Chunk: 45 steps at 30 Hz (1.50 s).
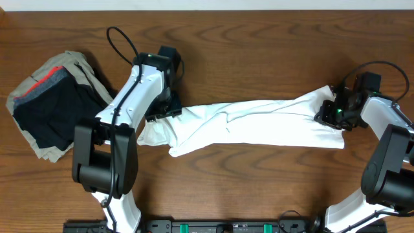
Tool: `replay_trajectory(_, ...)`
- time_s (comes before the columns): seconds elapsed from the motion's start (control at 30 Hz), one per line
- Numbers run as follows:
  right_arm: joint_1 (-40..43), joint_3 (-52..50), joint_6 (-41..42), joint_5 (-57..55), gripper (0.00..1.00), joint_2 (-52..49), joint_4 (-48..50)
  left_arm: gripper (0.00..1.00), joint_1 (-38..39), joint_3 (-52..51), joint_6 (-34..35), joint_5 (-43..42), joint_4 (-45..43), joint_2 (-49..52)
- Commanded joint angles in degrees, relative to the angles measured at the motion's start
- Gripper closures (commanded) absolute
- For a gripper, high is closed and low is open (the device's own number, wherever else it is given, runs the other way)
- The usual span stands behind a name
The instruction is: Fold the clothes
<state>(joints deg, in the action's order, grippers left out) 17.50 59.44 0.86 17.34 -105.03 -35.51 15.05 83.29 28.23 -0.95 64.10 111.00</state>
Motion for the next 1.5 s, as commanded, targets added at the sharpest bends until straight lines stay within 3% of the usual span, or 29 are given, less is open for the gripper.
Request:
replay_trajectory(0.0,-0.15,-1.64,0.74,-3.87,0.79,-1.05,-1.07,0.46,-0.24,-3.3,0.61,-2.91,-0.63,0.61)
replay_trajectory(0.13,-0.15,-1.64,0.74,-3.87,0.79,-1.05,-1.11,0.47,-0.24,-6.6,0.57,-6.05,-4.33,0.61)
replay_trajectory(0.47,-0.15,-1.64,0.76,-3.87,0.8,-1.05,-1.16,0.68,-1.03,-4.35,-3.85,-5.68,-7.96,0.44)
replay_trajectory(0.8,-0.15,-1.64,0.76,-4.09,0.8,-1.05,-1.11,0.81,-9.22,-2.67,-4.02,-4.63,-10.47,0.42)
replay_trajectory(0.83,-0.15,-1.64,0.76,-4.07,0.8,-1.05,-1.11,0.86,-9.73,-2.67,-4.24,-4.66,-10.58,0.42)
replay_trajectory(1.03,-0.15,-1.64,0.76,-4.07,0.8,-1.05,-1.14,0.92,-10.4,-2.67,-6.23,-7.45,-12.52,0.42)
replay_trajectory(1.23,-0.15,-1.64,0.76,-4.09,0.79,-1.05,-1.14,0.89,-10.38,-2.67,-6.58,-10.82,-10.19,0.42)
replay_trajectory(1.27,-0.15,-1.64,0.76,-4.13,0.8,-1.05,-1.14,0.86,-10.38,-2.67,-6.58,-10.86,-8.94,0.42)
replay_trajectory(1.33,-0.15,-1.64,0.76,-4.76,0.8,-1.05,-1.14,0.67,-10.38,-2.67,-6.58,-10.86,-6.21,0.42)
replay_trajectory(1.37,-0.15,-1.64,0.76,-5.07,0.8,-1.05,-1.16,0.63,-10.38,-2.67,-6.58,-10.88,-4.63,0.42)
replay_trajectory(1.47,-0.15,-1.64,0.76,-5.14,0.79,-1.05,-1.14,0.61,-10.38,-2.67,-6.56,-10.91,-1.18,0.42)
